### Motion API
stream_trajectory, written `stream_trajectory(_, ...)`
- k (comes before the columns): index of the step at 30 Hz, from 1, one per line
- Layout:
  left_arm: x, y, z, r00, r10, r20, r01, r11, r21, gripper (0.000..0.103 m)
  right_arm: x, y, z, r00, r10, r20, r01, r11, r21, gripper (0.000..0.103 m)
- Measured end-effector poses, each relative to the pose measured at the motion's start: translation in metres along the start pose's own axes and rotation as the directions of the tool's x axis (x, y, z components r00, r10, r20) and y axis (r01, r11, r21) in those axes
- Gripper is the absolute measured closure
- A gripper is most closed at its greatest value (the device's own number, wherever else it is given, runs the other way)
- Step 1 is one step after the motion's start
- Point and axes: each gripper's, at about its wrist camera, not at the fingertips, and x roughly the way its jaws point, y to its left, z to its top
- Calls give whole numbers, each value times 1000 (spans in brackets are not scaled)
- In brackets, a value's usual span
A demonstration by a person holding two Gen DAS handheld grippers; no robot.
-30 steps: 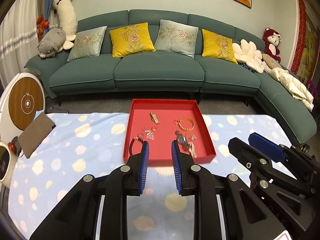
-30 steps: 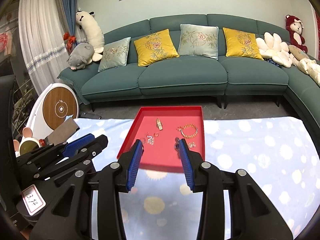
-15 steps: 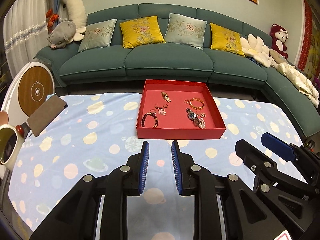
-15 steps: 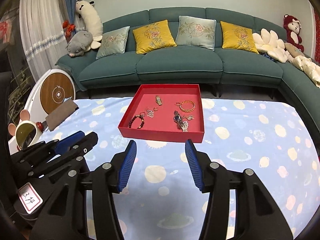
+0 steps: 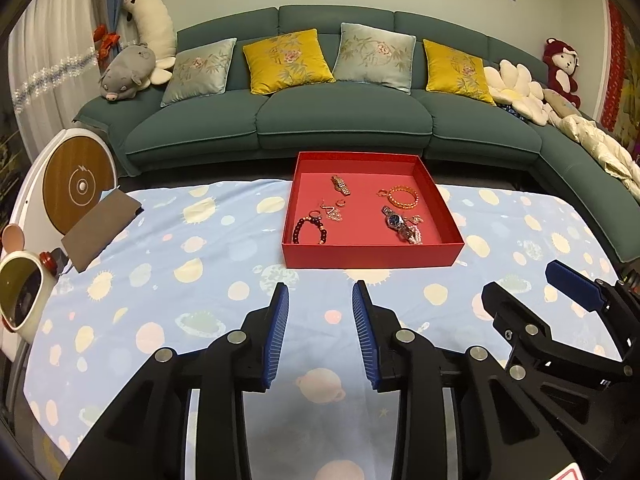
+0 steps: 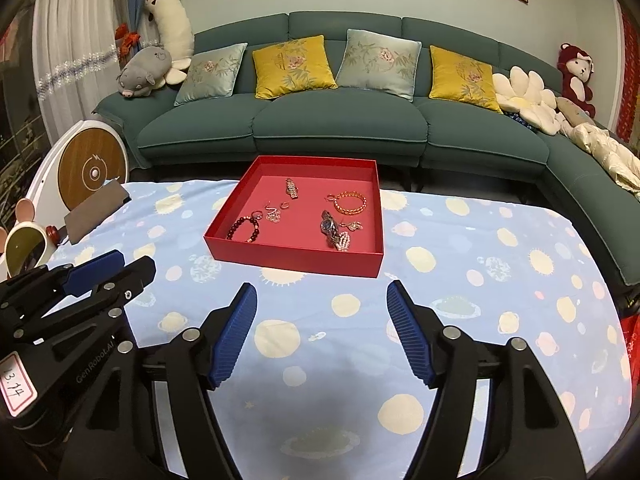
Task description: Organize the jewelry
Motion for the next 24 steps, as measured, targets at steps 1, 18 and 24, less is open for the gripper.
stream_trajectory(1, 0, -1, -1, 1000, 3, 2, -3, 1000, 2, 65, 0, 1, -1, 1000, -2, -2, 2, 1000, -3, 37)
stream_trajectory(18, 9, -12, 2, 1000, 12, -7, -12, 1000, -20, 65, 6, -11, -4, 998, -64, -13, 65, 997, 34, 33)
stream_trajectory(24, 13, -15, 3, 1000, 9, -12, -9, 1000, -30, 65, 8, -15, -3, 996, -83, -17, 84, 995, 45, 33)
